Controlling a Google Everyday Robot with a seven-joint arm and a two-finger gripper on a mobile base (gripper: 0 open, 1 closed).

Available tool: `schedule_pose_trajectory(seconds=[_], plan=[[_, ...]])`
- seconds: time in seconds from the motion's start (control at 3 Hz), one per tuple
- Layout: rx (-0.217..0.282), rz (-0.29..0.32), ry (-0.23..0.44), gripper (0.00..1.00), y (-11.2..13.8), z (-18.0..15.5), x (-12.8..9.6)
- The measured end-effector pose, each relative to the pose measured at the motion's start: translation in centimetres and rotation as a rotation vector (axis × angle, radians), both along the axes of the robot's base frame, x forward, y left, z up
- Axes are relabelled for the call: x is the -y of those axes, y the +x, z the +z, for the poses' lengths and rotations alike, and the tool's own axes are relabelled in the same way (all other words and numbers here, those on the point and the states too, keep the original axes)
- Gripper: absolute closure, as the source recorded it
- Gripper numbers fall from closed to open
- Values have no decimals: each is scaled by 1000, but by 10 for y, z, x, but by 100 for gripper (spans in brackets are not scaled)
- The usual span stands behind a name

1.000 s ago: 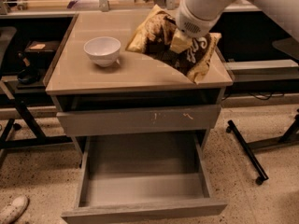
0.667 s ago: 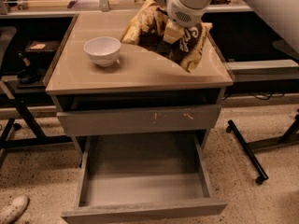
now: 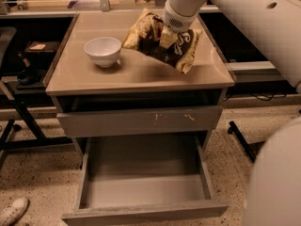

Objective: Pick brown chip bag from middle drawer and place on counter

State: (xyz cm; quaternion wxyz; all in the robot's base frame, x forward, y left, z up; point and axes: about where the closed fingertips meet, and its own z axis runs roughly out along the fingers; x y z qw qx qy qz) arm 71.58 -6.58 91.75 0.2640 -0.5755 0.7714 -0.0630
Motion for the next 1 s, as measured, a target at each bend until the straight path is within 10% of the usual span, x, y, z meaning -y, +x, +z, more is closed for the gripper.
schedule_pose_trajectory(seconds=[0.67, 1.0], plan=[[-66, -20, -2, 90, 15, -41, 11], [-66, -20, -2, 67, 15, -41, 11]])
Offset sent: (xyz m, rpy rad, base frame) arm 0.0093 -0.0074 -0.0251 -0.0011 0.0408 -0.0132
